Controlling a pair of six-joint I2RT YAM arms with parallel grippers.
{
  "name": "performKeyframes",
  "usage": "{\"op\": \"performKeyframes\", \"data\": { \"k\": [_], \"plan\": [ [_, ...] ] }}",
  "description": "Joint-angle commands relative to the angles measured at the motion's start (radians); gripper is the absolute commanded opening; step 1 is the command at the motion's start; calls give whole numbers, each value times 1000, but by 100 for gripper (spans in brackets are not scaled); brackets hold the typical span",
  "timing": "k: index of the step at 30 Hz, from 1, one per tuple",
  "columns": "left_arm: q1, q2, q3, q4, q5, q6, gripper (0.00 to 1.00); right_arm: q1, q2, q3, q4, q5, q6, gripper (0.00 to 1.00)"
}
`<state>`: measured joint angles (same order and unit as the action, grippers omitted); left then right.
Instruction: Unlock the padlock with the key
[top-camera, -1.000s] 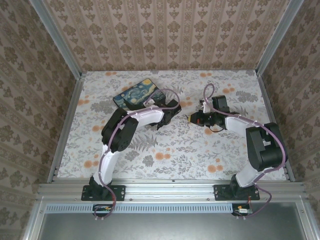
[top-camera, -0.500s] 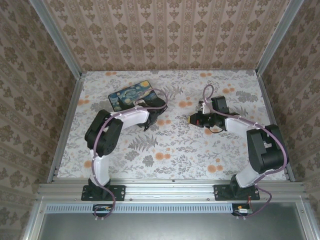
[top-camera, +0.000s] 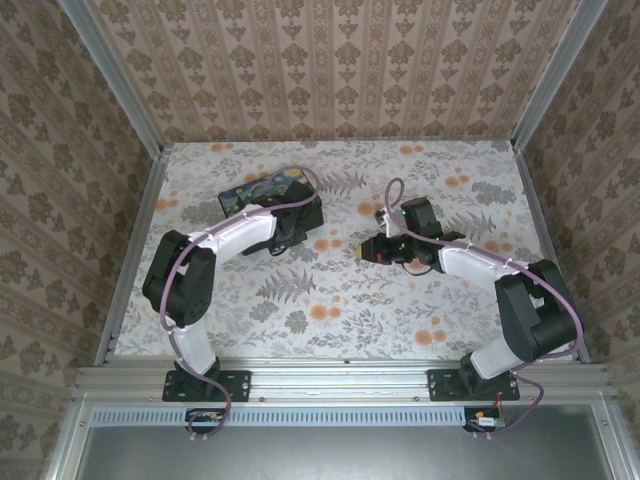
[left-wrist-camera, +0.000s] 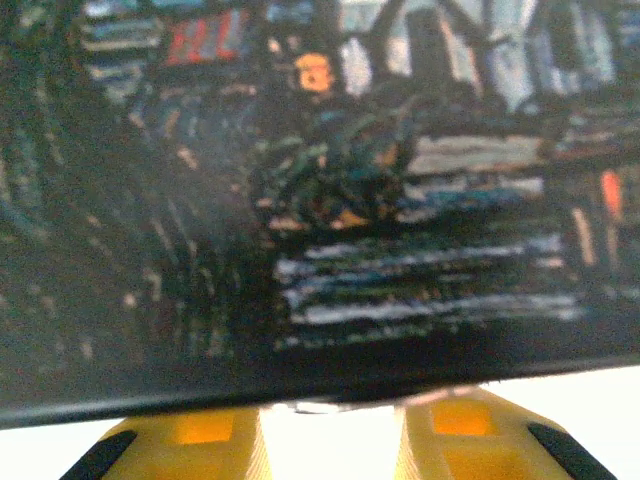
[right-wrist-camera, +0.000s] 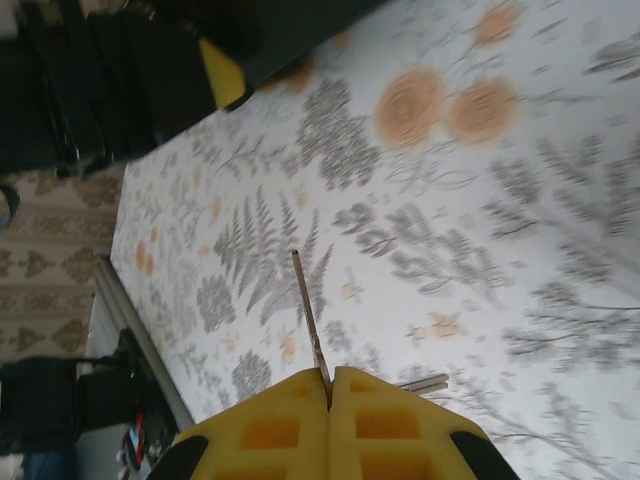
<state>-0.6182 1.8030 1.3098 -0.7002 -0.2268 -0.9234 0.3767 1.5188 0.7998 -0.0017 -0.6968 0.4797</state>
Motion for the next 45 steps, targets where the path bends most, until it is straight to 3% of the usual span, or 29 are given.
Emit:
{"op": "performKeyframes", "data": {
  "k": [1, 13, 25, 41, 45],
  "plan": [
    [30, -73, 71, -101, 179, 29, 5, 68, -14, -16, 82, -39, 38, 1],
    [88, -190, 136, -230, 480, -8, 5, 269, 57, 69, 253, 57, 168, 0],
    [115, -234, 176, -337, 656, -77, 5, 299, 16, 59, 294, 169, 239, 0],
    [126, -186, 275, -384, 688, -147, 3, 299, -38, 94, 201, 152, 226, 0],
    [130, -182, 289, -363, 675, -115, 10, 291, -59, 98, 149, 144, 205, 0]
  ]
}}
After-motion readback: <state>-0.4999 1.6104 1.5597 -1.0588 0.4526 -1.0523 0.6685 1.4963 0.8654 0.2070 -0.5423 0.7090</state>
